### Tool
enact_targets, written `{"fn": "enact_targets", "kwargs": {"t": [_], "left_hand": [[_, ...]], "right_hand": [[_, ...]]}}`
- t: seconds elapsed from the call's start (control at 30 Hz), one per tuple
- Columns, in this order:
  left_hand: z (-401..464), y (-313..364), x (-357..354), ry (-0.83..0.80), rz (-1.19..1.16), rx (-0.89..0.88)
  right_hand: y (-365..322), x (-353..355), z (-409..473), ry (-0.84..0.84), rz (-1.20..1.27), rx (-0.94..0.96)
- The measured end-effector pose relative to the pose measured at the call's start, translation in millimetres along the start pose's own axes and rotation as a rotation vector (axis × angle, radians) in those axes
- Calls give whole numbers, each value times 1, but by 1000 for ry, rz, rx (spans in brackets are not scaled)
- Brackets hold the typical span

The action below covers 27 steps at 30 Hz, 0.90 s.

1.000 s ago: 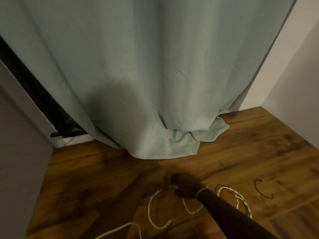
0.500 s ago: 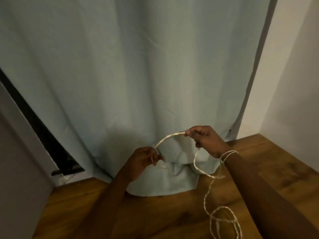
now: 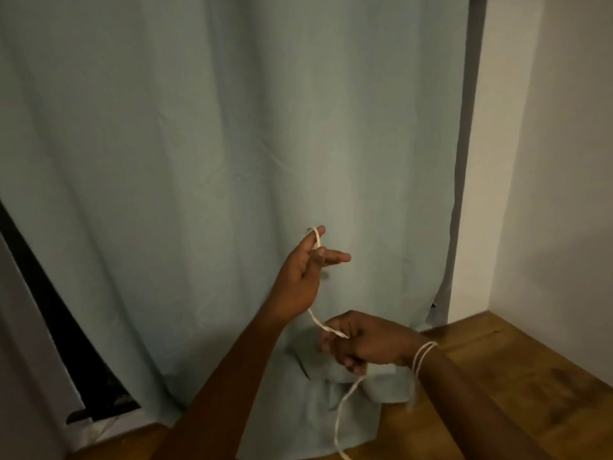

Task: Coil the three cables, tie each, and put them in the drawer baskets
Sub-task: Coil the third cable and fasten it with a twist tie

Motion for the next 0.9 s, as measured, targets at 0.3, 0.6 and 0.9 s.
{"fn": "enact_targets", "kwargs": {"t": [0.3,0.6,0.9], "left_hand": [[-11,-2,-45,-339,-308,178],[26,38,-41,53,-1302,190],[27,5,-31,11,9,-2]], "right_hand": [[-38,126,-60,675,-220,301],[2,69,-15,357,136,197],[-24,52,-35,262,-493,14]]}}
Point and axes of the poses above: each hand's wrist, its own z-axis towards the middle knuckle, its own x-axis out of the back of the hand, y = z × x, the point moved 5 cm from there along z, towards the middle knuckle, and after that the axes turned 12 degrees about -x, right-handed, at the moved point
